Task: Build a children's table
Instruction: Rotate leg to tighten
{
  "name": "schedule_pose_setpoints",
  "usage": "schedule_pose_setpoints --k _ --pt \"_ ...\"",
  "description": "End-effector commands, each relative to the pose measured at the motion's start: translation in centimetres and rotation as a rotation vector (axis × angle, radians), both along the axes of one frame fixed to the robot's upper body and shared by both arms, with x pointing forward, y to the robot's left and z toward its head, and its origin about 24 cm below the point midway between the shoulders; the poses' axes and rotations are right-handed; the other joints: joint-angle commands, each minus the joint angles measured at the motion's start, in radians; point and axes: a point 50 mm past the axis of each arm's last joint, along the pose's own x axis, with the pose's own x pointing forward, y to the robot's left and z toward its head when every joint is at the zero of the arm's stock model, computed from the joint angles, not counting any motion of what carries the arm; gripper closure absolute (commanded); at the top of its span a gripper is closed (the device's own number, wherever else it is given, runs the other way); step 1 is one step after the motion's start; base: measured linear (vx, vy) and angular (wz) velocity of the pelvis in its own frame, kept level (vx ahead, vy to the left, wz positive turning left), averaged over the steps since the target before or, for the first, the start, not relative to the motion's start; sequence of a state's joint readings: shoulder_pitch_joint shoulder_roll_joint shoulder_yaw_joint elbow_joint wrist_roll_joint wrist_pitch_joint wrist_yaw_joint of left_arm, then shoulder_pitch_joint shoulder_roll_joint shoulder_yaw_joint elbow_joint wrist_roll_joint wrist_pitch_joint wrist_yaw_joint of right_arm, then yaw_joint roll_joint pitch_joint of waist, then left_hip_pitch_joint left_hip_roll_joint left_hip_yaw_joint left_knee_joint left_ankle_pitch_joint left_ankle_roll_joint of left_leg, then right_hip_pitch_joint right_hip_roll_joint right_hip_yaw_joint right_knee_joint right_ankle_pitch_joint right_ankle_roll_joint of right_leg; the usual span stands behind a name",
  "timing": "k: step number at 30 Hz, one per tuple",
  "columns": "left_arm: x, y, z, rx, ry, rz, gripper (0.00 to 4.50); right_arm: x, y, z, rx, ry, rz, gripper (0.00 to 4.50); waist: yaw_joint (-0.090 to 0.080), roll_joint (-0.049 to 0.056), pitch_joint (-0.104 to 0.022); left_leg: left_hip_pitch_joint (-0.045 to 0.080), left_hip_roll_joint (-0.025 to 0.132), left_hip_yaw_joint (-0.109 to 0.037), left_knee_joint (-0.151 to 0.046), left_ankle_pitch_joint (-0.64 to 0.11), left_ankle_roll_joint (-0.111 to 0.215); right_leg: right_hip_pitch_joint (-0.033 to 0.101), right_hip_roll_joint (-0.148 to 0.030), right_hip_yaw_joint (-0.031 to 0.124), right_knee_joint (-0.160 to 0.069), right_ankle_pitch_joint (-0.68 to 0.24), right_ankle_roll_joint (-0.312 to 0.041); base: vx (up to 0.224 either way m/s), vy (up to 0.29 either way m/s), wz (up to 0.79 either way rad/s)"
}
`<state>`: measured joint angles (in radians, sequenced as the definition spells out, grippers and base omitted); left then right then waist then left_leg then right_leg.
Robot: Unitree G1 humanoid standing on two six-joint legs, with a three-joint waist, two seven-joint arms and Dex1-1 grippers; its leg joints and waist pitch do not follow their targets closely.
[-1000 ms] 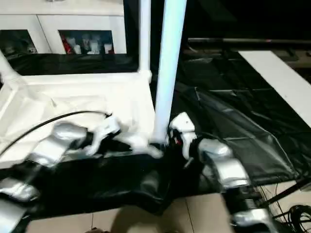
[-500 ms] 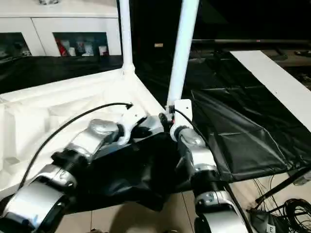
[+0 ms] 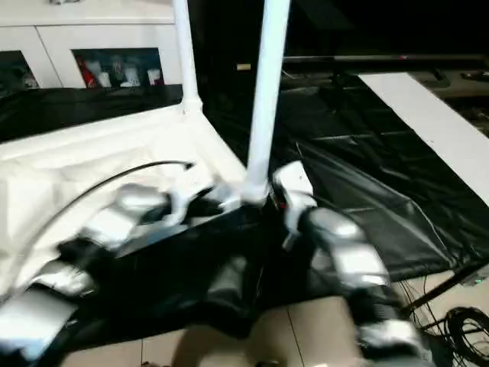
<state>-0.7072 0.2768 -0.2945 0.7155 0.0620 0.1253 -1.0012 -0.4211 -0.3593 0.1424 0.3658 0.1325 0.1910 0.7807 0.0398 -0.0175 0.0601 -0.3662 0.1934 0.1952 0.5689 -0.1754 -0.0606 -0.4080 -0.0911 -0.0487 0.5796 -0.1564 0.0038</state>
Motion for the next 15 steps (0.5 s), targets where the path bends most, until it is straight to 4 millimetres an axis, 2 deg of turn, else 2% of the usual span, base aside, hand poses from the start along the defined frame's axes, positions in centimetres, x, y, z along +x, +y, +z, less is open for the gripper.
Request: schedule_pose_setpoints --k 1,2,3,4,6,9,11,13,14,15 --pt "-1.1 -0.5 -0.5 -0.009 0.045 -0.111 4.5 -0.3 0.2 0.2 -0.011 -0.006 0.066 0.62 0.009 -0.005 -0.07 0.005 0.03 -0.009 -0.054 -0.174 0.079 0.047 -0.046 0.035 -0.051 -0.151 -0.246 0.073 -0.012 0.02" --pt "-1.6 0.1 -0.5 -0.005 0.067 -0.161 4.5 -0.4 -0.3 0.7 0.0 0.006 0.097 0.62 0.01 -0.005 -0.072 0.003 0.03 -0.01 -0.052 -0.146 0.087 0.051 -0.045 0.034 -0.043 -0.103 -0.259 0.073 -0.012 0.02" --pt "-1.7 0.3 -0.5 0.0 0.073 -0.176 4.5 -0.5 -0.4 0.8 0.007 0.014 0.11 0.62 0.011 -0.003 -0.076 0.002 0.031 -0.008 -0.048 -0.096 0.112 0.054 -0.043 0.034 -0.032 -0.011 -0.284 0.059 -0.002 -0.01" --pt "-1.9 0.5 -0.5 0.006 0.076 -0.19 4.5 -0.5 -0.4 1.0 0.011 0.018 0.124 0.62 0.014 -0.003 -0.075 0.003 0.03 -0.005 -0.044 -0.069 0.133 0.051 -0.04 0.033 -0.027 0.051 -0.306 0.0 0.0 0.0" --pt "-2.2 0.8 -0.4 0.004 0.088 -0.224 4.5 -0.8 -0.3 1.3 0.018 0.041 0.179 0.62 0.023 0.001 -0.074 0.006 0.034 -0.003 -0.043 -0.069 0.147 0.052 -0.04 0.031 -0.025 0.061 -0.319 0.0 0.0 0.0" --pt "-2.5 1.0 -0.2 0.005 0.093 -0.244 4.5 -1.1 -0.1 1.3 0.012 0.059 0.226 0.62 0.031 0.004 -0.071 0.011 0.04 -0.002 -0.047 -0.115 0.124 0.049 -0.042 0.029 -0.029 -0.017 -0.313 0.0 0.0 0.0" --pt "-2.5 1.2 -0.1 0.005 0.091 -0.246 4.5 -1.3 0.1 1.1 -0.001 0.075 0.26 0.62 0.034 0.002 -0.068 0.012 0.04 -0.003 -0.051 -0.167 0.089 0.047 -0.044 0.032 -0.037 -0.099 -0.293 0.0 0.0 0.0" --pt "-2.5 1.2 -0.1 0.005 0.092 -0.247 4.5 -1.4 0.2 0.9 -0.013 0.084 0.276 0.62 0.035 0.002 -0.066 0.012 0.04 -0.004 -0.053 -0.189 0.073 0.046 -0.046 0.033 -0.041 -0.14 -0.28 0.0 0.0 0.0" --pt "-2.5 1.3 0.0 0.007 0.091 -0.245 4.5 -1.4 0.2 0.8 -0.019 0.087 0.278 0.62 0.035 0.0 -0.064 0.012 0.037 -0.005 -0.055 -0.217 0.052 0.044 -0.047 0.036 -0.047 -0.194 -0.259 0.0 0.0 0.0" --pt "-2.5 1.3 0.0 0.01 0.091 -0.243 4.5 -1.4 0.2 0.6 -0.021 0.091 0.279 0.62 0.036 0.0 -0.063 0.013 0.037 -0.005 -0.056 -0.226 0.046 0.043 -0.047 0.036 -0.049 -0.212 -0.252 0.0 0.0 0.0"
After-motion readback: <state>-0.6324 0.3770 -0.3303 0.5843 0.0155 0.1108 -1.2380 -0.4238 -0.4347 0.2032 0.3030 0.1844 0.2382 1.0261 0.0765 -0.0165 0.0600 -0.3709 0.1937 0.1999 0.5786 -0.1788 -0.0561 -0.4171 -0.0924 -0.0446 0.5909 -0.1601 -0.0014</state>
